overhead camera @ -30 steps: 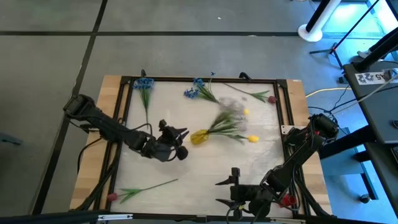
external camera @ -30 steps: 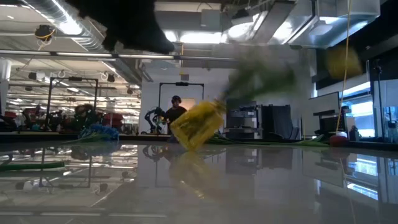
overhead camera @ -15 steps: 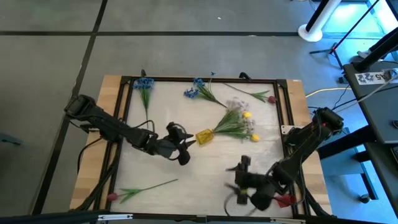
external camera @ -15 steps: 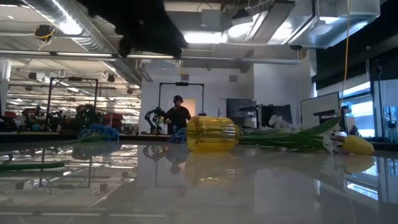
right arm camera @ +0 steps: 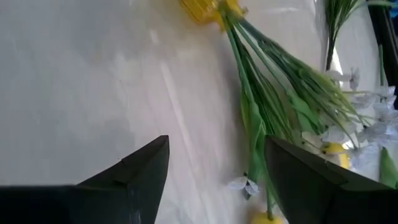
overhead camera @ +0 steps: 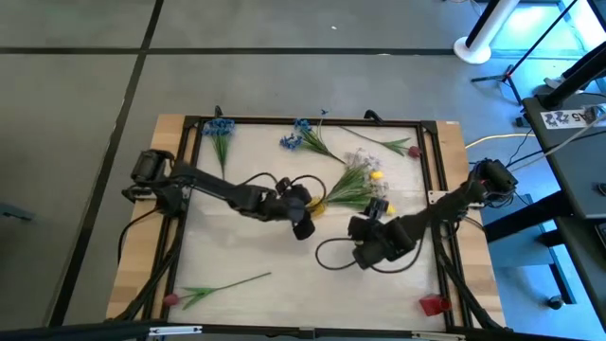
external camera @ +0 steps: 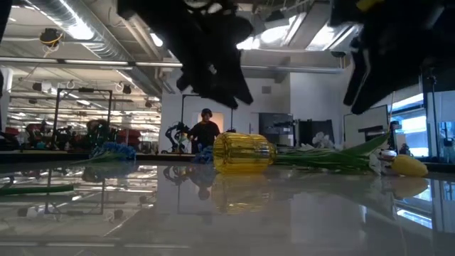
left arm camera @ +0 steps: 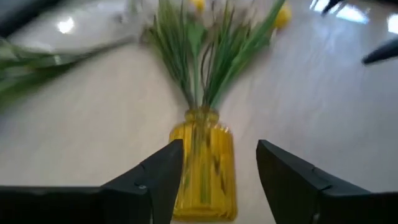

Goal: Sort flowers into vase by color
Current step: Adjust the yellow vase

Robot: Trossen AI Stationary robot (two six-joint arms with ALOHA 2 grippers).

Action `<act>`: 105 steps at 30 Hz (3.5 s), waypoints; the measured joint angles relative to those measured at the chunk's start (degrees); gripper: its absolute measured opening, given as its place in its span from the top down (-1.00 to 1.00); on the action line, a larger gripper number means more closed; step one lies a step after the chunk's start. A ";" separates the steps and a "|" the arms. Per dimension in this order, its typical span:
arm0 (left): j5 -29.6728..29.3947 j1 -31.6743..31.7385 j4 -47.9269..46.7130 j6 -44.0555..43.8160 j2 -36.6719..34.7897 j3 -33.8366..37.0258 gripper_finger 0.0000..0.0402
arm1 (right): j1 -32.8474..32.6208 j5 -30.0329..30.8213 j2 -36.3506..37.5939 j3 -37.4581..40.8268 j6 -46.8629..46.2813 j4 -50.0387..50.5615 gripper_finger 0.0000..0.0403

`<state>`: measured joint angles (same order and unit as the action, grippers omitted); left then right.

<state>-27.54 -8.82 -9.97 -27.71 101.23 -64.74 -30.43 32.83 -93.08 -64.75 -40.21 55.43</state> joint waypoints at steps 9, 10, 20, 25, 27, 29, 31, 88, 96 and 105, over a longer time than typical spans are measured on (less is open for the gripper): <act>5.26 2.91 -2.55 4.24 2.34 -1.87 -0.04 | 4.96 -2.72 1.09 3.97 3.26 -2.31 -0.55; 5.55 2.85 -2.48 4.29 2.34 -1.87 -0.04 | 5.62 -2.98 1.12 4.06 4.32 -2.42 -0.61; 14.00 7.55 -10.58 4.65 2.34 -5.71 -0.04 | 7.99 2.79 1.63 1.19 10.51 -3.00 -0.97; 12.17 7.15 -17.45 6.01 2.25 -10.11 -0.04 | 10.78 5.10 1.77 -3.78 18.82 -2.87 -0.93; 12.39 8.26 -22.51 5.43 2.29 -12.03 -0.07 | 12.35 5.15 1.77 -5.58 24.27 -2.86 -0.91; 13.60 11.36 -26.59 4.33 2.32 -14.93 -0.13 | 14.45 5.12 2.10 -7.50 30.46 0.13 -0.89; 17.05 15.56 -31.52 2.77 3.10 -19.27 -0.20 | 17.18 5.91 3.12 -9.66 33.54 3.54 -0.87; 19.12 8.60 -28.71 2.05 20.75 -25.32 -0.47 | 19.58 -19.35 20.83 12.70 24.14 -2.94 -0.78; 19.89 8.68 -33.23 1.06 21.68 -24.66 -0.58 | 19.58 -20.42 20.83 12.70 23.97 -2.97 -0.78; 17.69 8.38 -32.12 1.23 22.01 -24.91 -0.66 | 19.58 -20.42 20.83 12.68 23.98 -3.10 -0.78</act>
<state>-9.85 -0.45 -42.09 -26.48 123.24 -89.65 -10.85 12.40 -72.25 -52.07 -16.23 52.33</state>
